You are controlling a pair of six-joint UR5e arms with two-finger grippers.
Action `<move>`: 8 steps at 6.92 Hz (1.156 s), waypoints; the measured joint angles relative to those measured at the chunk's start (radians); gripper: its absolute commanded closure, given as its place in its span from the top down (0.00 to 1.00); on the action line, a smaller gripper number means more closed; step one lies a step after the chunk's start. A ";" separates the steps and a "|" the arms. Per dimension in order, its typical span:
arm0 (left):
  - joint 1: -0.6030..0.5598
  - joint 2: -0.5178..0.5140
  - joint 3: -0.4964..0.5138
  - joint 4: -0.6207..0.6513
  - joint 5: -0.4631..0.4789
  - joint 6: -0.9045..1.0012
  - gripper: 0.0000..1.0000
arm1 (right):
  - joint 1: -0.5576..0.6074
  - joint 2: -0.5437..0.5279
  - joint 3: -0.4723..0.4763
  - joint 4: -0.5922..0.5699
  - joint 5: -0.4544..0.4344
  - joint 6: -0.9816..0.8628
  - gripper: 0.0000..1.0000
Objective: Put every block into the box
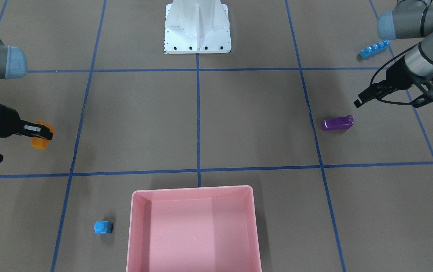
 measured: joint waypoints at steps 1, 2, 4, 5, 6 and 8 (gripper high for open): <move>0.057 -0.023 0.002 0.003 0.067 -0.126 1.00 | -0.009 0.149 -0.061 0.003 -0.073 0.137 0.00; 0.113 -0.045 0.005 0.006 0.127 -0.234 0.99 | -0.033 0.303 -0.159 0.026 -0.172 0.264 0.00; 0.158 -0.059 0.006 0.008 0.165 -0.344 0.99 | -0.113 0.542 -0.436 0.275 -0.418 0.586 0.00; 0.161 -0.060 0.007 0.009 0.175 -0.382 0.99 | -0.153 0.623 -0.568 0.388 -0.531 0.700 0.00; 0.163 -0.061 0.010 0.009 0.194 -0.430 0.98 | -0.192 0.694 -0.677 0.439 -0.628 0.754 0.97; 0.179 -0.062 0.023 0.010 0.271 -0.545 0.96 | -0.248 0.745 -0.776 0.464 -0.742 0.782 1.00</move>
